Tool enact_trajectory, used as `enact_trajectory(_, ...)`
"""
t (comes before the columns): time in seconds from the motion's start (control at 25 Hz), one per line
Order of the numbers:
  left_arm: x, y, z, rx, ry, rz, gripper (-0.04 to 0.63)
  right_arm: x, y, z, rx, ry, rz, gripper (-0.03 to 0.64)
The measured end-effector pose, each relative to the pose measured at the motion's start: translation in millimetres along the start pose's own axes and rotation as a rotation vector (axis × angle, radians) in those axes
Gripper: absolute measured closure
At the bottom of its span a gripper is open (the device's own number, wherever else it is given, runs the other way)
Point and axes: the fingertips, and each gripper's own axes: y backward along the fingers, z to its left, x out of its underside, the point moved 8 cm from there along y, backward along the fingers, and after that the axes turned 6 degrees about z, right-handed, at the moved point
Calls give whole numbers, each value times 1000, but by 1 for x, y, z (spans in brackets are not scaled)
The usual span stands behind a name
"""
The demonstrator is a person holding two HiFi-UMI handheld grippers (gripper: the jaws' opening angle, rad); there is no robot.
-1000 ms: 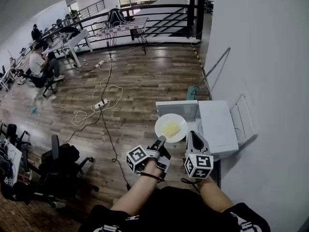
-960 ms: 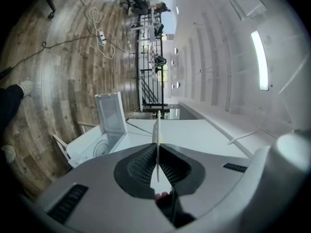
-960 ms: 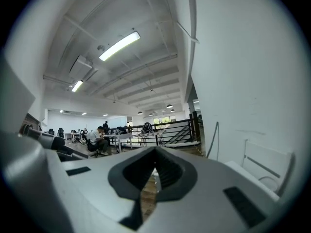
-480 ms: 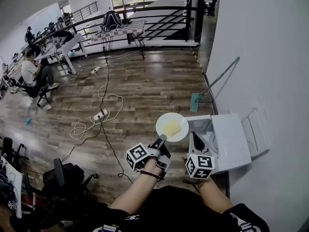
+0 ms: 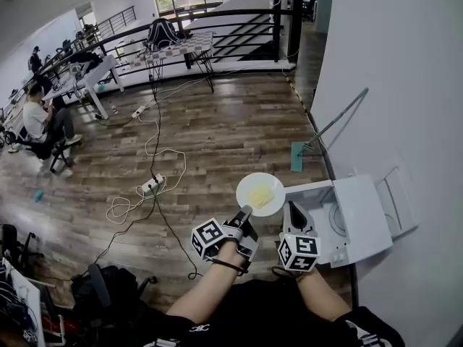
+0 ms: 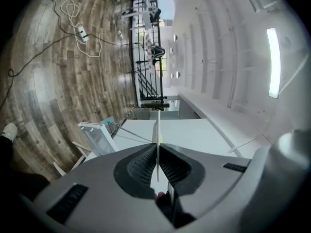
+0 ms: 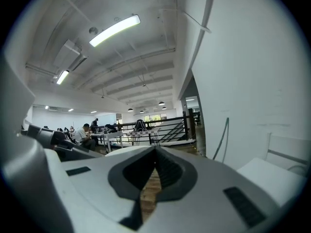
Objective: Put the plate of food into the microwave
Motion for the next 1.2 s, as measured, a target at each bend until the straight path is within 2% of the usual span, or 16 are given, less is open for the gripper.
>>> enact_trajectory(0.36,-32,-27,17,-26,40,90,578,2,-46,-3,99,-59,29,603)
enact_trajectory(0.6,-59,-78,6,-22,20,138,577,-18,-92,-23,130,-68,-2,604)
enact_trajectory(0.88,-99,-145,-22,-14,-39,180,578,-57,-147,-62,193,-107,-63,604)
enact_trajectory(1.2,-115,-211,-29,-29,-58,235,578,-72,-192,-103,236,-130,-70,603)
